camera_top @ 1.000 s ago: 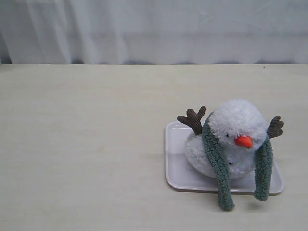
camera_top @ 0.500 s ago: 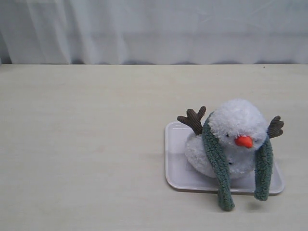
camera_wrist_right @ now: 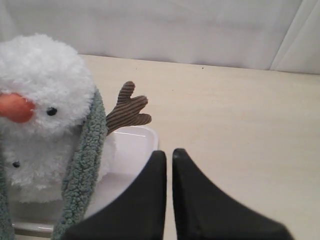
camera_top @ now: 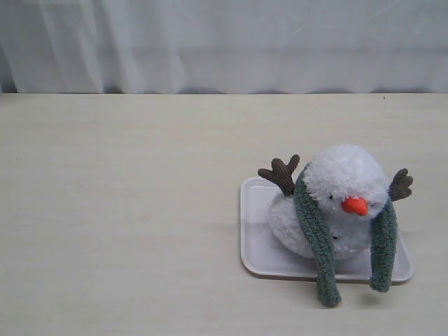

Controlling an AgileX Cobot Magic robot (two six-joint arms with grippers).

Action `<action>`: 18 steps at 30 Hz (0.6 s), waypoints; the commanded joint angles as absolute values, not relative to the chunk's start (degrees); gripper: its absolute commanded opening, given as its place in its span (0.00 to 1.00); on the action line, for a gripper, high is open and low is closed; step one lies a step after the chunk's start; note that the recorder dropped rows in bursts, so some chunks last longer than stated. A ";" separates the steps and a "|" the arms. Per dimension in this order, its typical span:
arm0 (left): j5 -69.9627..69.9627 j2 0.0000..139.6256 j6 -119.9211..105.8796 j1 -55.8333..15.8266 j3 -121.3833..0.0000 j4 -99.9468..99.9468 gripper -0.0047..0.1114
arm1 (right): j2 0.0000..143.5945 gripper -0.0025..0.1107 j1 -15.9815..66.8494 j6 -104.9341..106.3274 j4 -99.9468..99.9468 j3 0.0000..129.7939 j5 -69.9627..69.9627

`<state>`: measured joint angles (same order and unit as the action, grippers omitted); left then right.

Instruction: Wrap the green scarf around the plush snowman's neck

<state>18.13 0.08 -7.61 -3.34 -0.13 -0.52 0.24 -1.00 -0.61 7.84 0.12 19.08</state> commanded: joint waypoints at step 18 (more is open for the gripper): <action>17.79 0.00 -7.26 -3.30 0.00 -0.70 0.04 | 0.00 0.06 -1.15 -0.68 7.74 0.00 19.93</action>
